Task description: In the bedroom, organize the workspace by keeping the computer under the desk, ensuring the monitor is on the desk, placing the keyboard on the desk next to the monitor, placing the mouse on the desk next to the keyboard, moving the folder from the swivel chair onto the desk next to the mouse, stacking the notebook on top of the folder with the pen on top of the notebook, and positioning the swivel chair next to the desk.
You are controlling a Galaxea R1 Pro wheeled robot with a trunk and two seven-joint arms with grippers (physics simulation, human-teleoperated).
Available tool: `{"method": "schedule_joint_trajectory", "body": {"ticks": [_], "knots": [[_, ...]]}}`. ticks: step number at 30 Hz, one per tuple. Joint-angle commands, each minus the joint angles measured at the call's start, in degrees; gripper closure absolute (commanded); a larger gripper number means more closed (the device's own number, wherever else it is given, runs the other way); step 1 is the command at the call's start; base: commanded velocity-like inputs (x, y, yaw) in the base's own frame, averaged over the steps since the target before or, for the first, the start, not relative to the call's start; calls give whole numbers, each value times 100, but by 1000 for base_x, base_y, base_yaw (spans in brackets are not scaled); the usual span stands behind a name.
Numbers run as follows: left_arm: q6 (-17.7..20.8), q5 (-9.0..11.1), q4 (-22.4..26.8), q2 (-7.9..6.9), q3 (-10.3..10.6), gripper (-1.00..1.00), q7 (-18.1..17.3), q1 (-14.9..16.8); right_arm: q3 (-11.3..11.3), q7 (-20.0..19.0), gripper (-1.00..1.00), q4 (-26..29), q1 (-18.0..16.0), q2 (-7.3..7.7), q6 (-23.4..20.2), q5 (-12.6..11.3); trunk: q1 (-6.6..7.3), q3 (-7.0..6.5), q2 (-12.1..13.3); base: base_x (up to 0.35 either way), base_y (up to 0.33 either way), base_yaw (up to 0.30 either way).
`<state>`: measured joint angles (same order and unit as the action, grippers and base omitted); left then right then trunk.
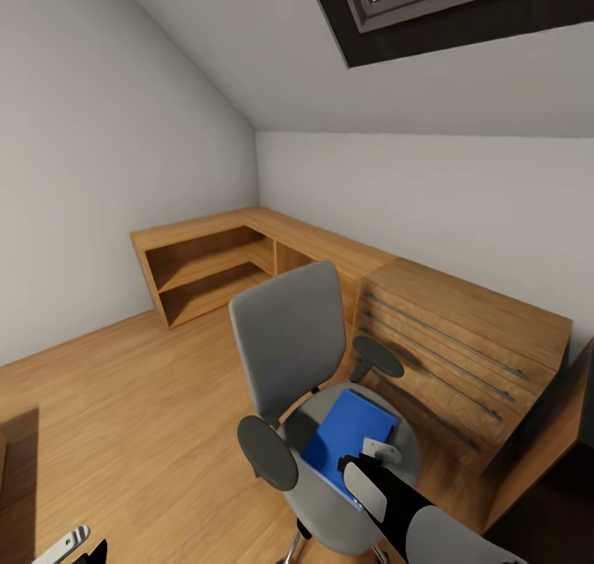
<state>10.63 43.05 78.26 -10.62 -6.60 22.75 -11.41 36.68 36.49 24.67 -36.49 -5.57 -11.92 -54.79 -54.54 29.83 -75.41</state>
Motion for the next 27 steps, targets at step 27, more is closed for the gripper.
{"method": "schedule_joint_trajectory", "body": {"ticks": [27], "knots": [[27, 52, 13, -1, 0, -100, 29, -2, 74, 25, -100, 37, -7, 3, 548, -14, -331, 275, -607, 0, 0, 0]]}}
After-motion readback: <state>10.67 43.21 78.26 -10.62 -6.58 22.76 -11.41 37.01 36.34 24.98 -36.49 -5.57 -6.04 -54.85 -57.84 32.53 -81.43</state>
